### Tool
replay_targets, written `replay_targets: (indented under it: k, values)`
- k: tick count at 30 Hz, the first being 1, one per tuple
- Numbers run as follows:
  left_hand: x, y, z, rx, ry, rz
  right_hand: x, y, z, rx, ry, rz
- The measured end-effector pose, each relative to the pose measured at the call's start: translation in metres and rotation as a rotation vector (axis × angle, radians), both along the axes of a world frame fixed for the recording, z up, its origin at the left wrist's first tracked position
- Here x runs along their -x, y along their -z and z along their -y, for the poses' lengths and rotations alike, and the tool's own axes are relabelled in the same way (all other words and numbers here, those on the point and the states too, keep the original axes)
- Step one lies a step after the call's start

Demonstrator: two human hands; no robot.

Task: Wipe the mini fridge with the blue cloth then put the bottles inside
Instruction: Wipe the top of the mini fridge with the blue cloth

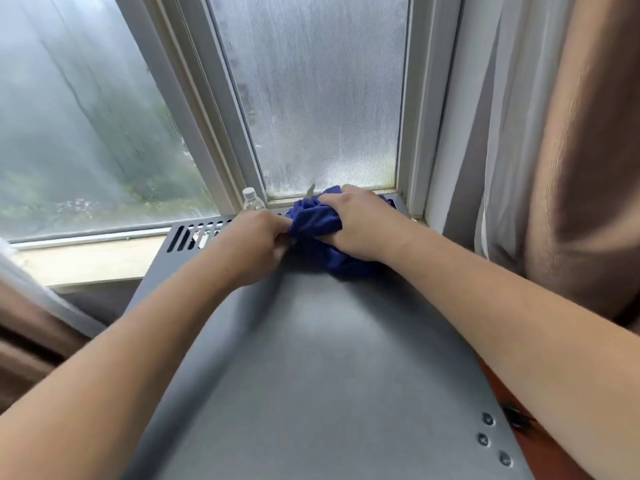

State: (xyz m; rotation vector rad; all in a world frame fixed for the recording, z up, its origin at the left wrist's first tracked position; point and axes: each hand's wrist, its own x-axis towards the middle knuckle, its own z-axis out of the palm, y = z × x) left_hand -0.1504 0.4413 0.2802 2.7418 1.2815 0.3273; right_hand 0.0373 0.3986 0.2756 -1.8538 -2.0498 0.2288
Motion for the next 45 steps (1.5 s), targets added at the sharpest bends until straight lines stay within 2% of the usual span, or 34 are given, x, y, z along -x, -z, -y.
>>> replay_targets:
  k: [6, 10, 12, 15, 17, 21, 25, 29, 35, 41, 45]
  values:
    - [0.032, -0.002, 0.046, -0.023, 0.106, -0.027, 0.014, -0.007, 0.054, 0.058, -0.081, 0.024]
    - [0.079, -0.003, 0.106, 0.088, 0.225, -0.036, 0.041, -0.004, 0.122, 0.060, -0.209, 0.007]
    - [0.097, 0.000, 0.132, 0.128, 0.212, -0.069, 0.058, -0.003, 0.143, 0.084, -0.241, 0.031]
    - [0.117, 0.007, 0.140, 0.030, 0.141, -0.055, 0.081, 0.001, 0.137, 0.061, -0.239, 0.053]
    - [0.124, 0.008, 0.124, -0.022, 0.045, -0.065, 0.095, 0.005, 0.117, 0.001, -0.212, 0.051]
    - [0.130, 0.006, 0.080, 0.038, -0.077, -0.022, 0.118, 0.010, 0.062, -0.014, -0.085, 0.053]
    - [0.116, 0.000, 0.056, 0.104, -0.041, 0.005, 0.114, 0.013, 0.043, 0.003, 0.000, 0.003]
    - [0.085, -0.004, 0.055, 0.102, 0.128, 0.003, 0.087, 0.008, 0.073, 0.016, 0.151, -0.022]
    - [0.078, 0.000, 0.096, 0.097, 0.430, 0.032, 0.076, 0.006, 0.163, 0.038, 0.241, -0.011]
    - [0.134, 0.003, 0.144, 0.146, 0.453, 0.063, 0.129, 0.012, 0.219, 0.016, 0.242, 0.006]
    - [0.178, 0.006, 0.158, 0.192, 0.424, 0.065, 0.178, 0.020, 0.239, -0.029, 0.237, -0.049]
